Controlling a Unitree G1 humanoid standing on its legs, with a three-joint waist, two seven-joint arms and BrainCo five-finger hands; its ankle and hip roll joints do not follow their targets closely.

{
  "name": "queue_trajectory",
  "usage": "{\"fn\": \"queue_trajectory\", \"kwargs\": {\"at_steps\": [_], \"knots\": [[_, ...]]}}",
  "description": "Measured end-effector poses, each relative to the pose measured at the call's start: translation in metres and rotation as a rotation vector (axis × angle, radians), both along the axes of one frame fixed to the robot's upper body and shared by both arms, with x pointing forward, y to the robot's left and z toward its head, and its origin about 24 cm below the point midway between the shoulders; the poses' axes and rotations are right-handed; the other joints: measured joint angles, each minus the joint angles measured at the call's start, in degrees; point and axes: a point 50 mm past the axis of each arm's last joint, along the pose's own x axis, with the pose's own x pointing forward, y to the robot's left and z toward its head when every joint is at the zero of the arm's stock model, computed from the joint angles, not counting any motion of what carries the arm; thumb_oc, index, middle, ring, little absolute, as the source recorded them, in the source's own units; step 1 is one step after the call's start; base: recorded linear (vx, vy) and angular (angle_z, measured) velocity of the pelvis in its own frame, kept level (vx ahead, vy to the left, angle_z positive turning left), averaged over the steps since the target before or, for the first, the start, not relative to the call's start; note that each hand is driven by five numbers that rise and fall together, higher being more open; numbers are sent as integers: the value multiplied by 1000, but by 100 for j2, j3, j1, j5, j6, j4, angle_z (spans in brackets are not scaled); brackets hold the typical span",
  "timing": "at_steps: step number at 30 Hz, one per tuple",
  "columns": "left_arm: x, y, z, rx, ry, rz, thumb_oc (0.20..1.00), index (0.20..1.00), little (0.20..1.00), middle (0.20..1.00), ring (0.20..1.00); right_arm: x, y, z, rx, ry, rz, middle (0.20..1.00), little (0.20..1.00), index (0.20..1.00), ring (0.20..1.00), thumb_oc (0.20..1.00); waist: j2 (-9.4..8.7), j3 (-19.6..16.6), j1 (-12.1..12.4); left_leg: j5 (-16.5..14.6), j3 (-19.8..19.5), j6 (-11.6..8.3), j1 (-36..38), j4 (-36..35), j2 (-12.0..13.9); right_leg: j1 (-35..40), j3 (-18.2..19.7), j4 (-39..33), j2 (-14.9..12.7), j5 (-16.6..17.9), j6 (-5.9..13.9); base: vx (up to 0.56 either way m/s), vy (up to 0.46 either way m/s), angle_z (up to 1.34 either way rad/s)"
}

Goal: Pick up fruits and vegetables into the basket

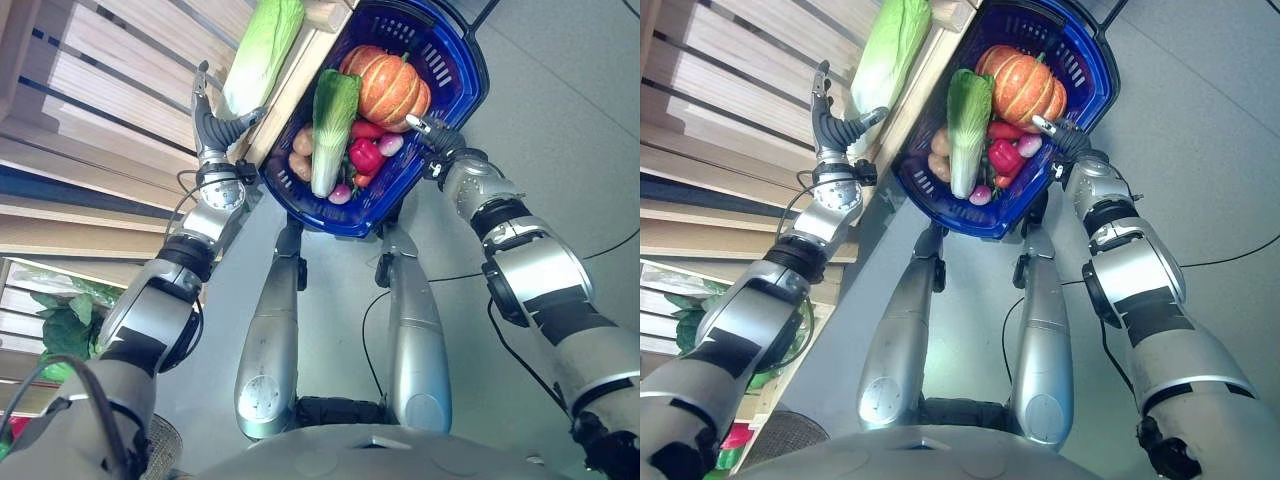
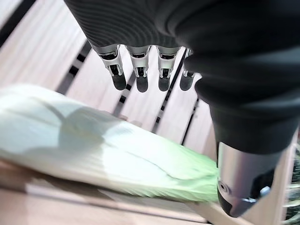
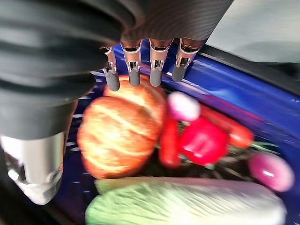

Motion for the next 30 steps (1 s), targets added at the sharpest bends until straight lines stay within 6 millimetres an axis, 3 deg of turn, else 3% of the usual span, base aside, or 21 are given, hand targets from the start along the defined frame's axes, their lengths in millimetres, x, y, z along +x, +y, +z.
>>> {"fn": "queue_trajectory", "kwargs": {"at_steps": [4, 15, 22, 25, 30], "knots": [[2, 13, -1, 56, 41, 84, 1000, 1000, 1000, 1000, 1000, -1, -4, 9, -19, -105, -31, 1000, 1000, 1000, 1000, 1000, -1, 0, -91, -11, 25, -4, -5, -7, 13, -14, 39, -35, 24, 3, -2, -11, 19, -4], [2, 44, -7, 147, 126, 297, 1000, 1000, 1000, 1000, 1000, -26, -41, -5, -22, -287, -270, 1000, 1000, 1000, 1000, 1000, -7, -2, -536, -100, 188, 64, -112, -2, 44, -131, 196, -161, 85, 36, 2, -9, 33, -7], [2, 63, -7, 199, 182, 370, 1000, 1000, 1000, 1000, 1000, -39, -71, -27, -71, -219, -452, 1000, 1000, 1000, 1000, 1000, -12, -1, -734, -175, 298, 48, -101, 2, 121, -140, 300, -249, 173, 76, -5, 6, 29, -9], [3, 71, -2, 207, 202, 383, 1000, 1000, 1000, 1000, 1000, -49, -94, -42, -66, -152, -548, 1000, 1000, 1000, 1000, 1000, -23, -2, -832, -195, 318, 46, -86, 14, 134, -131, 322, -250, 193, 88, -18, 13, 19, -3], [4, 77, -1, 203, 248, 383, 1000, 1000, 1000, 1000, 1000, -61, -111, -56, -78, -87, -601, 1000, 1000, 1000, 1000, 1000, -35, -3, -865, -236, 395, 50, -61, 69, 158, -116, 411, -256, 228, 95, -9, 11, 12, -7]]}}
